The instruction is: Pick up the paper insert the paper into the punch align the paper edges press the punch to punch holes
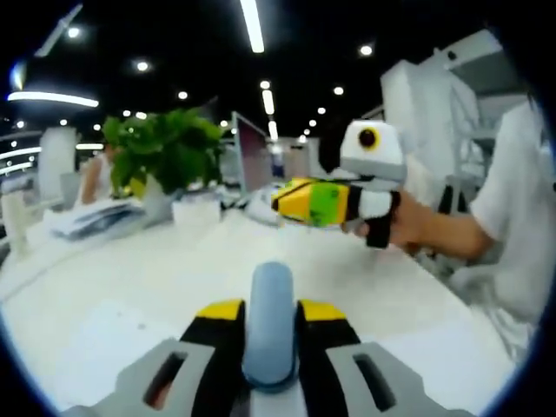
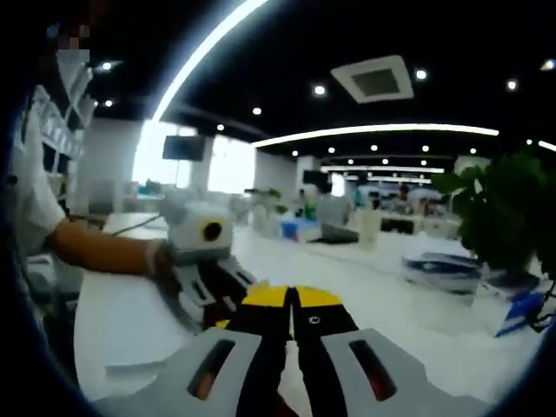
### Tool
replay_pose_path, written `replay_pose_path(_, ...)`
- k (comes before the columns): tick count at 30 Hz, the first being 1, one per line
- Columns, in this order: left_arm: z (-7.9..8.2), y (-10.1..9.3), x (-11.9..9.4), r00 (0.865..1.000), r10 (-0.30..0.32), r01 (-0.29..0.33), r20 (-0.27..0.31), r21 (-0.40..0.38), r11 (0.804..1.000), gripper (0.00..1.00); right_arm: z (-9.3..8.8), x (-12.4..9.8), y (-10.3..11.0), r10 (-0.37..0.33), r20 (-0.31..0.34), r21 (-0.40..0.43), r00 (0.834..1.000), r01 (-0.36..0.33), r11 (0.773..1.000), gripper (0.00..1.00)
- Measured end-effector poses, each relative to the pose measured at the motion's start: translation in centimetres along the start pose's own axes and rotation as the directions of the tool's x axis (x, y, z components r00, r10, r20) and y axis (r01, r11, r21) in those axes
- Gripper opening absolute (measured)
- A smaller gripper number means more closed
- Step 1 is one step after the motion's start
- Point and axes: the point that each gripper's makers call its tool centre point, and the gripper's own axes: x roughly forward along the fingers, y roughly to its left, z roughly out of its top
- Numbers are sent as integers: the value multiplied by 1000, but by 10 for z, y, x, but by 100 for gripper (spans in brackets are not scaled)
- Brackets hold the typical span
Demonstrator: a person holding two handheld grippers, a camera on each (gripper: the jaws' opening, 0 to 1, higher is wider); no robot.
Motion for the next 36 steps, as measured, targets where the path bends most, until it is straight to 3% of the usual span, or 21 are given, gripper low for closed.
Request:
replay_pose_path(3,0,1,0,1000,-1,1,0,-2,1000,25,-4,19,9,-67,-62,53,996,70,996,5)
replay_pose_path(5,-1,0,0,1000,0,0,-2,0,1000,25,-17,30,10,-113,-125,78,986,123,989,5)
replay_pose_path(11,-1,-3,0,1000,-1,1,-3,1,1000,25,-24,38,10,-149,-117,126,982,163,979,4)
replay_pose_path(15,-1,-5,0,1000,-3,3,-4,1,1000,25,-26,37,11,-185,-141,41,973,193,980,3)
replay_pose_path(17,-1,-5,0,1000,-2,2,-6,2,1000,25,-26,36,12,-184,-144,37,972,191,981,3)
replay_pose_path(19,-1,-6,0,1000,-1,1,-4,-1,1000,25,-37,33,4,-202,-180,72,963,217,973,2)
replay_pose_path(20,-1,-6,0,1000,-1,1,-4,-2,1000,25,-36,32,5,-191,-169,122,967,213,970,2)
replay_pose_path(22,-2,-6,1,1000,-1,1,-7,1,1000,25,-37,32,3,-191,-173,128,966,214,969,2)
replay_pose_path(24,-2,-6,1,1000,1,-1,-9,1,1000,25,-47,32,-1,-210,-202,127,957,238,963,2)
replay_pose_path(26,-2,-6,1,1000,2,-2,-9,0,1000,25,-61,30,1,-193,-220,187,956,236,954,2)
replay_pose_path(27,-8,-10,2,999,-19,20,-45,9,1000,25,-61,30,-3,-219,-195,213,956,259,942,2)
replay_pose_path(28,-4,-8,5,999,-6,6,-34,16,1000,25,-61,27,-2,-204,-178,254,963,245,936,2)
replay_pose_path(33,-1,-8,3,1000,-3,3,-27,7,1000,25,-61,25,1,-200,-175,303,964,246,920,1)
replay_pose_path(36,0,-8,3,1000,-2,2,-24,6,1000,25,-61,25,5,-197,-177,301,964,244,922,1)
